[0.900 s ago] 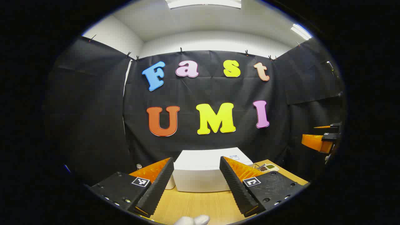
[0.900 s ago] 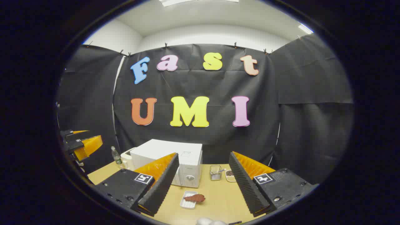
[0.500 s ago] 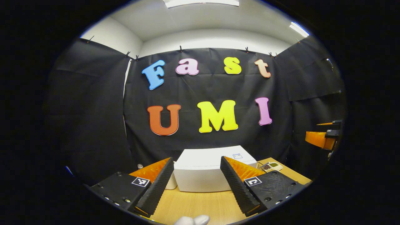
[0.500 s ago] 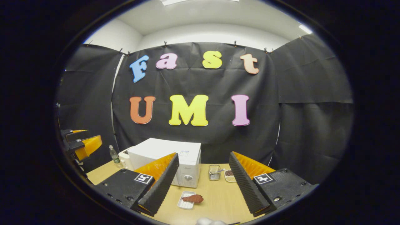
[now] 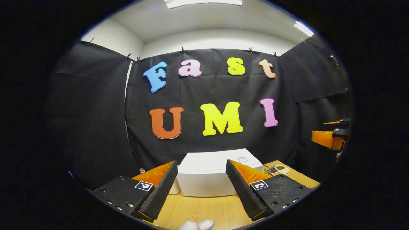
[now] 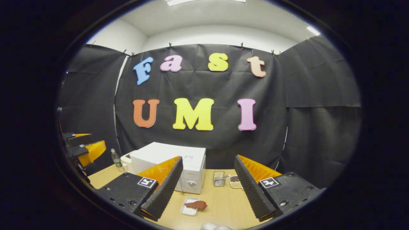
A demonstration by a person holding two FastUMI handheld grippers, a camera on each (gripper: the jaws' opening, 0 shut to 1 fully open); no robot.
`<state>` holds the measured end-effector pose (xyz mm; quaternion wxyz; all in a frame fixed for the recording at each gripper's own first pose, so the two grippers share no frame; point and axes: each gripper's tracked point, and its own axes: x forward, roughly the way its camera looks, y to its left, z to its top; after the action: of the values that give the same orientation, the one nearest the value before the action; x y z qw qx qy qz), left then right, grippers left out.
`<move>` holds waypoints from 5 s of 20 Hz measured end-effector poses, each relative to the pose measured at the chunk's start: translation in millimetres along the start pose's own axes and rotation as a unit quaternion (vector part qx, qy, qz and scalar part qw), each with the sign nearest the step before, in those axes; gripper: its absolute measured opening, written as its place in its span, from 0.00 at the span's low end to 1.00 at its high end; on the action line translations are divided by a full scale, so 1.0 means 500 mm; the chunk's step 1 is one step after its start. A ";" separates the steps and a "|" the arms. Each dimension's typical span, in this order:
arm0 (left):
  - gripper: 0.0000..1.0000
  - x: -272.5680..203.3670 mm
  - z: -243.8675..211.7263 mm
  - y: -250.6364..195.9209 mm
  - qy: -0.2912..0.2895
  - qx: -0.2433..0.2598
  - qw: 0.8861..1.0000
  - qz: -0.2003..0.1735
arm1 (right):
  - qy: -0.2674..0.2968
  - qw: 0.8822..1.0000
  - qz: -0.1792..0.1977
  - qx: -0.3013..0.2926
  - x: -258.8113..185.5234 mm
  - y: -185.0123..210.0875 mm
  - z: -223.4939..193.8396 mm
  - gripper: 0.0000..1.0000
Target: Open the microwave oven with the left hand, put the food in, and close the microwave oven.
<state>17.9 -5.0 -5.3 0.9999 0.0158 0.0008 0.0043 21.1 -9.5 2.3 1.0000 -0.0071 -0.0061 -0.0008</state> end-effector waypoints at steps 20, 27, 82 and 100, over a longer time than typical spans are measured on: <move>0.95 0.300 -0.437 -0.317 0.096 -0.049 0.994 -0.032 | 0.058 0.995 -0.031 -0.070 0.026 -0.202 -0.054 1.00; 0.93 0.402 -0.497 -0.356 0.103 -0.037 0.994 -0.030 | 0.084 0.993 -0.033 -0.078 0.060 -0.233 -0.087 1.00; 0.96 -0.023 -0.521 0.017 0.169 0.029 0.985 0.013 | 0.116 0.989 0.077 -0.039 -0.026 0.065 -0.204 1.00; 0.95 -0.170 -0.544 0.319 0.205 -0.027 0.975 0.078 | 0.228 0.970 0.078 -0.001 0.005 0.107 -0.471 1.00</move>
<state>-69.1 162.5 -271.9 0.9751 -0.0127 0.2042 0.0856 26.6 40.8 -233.8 0.9718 -0.0084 0.2231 0.0758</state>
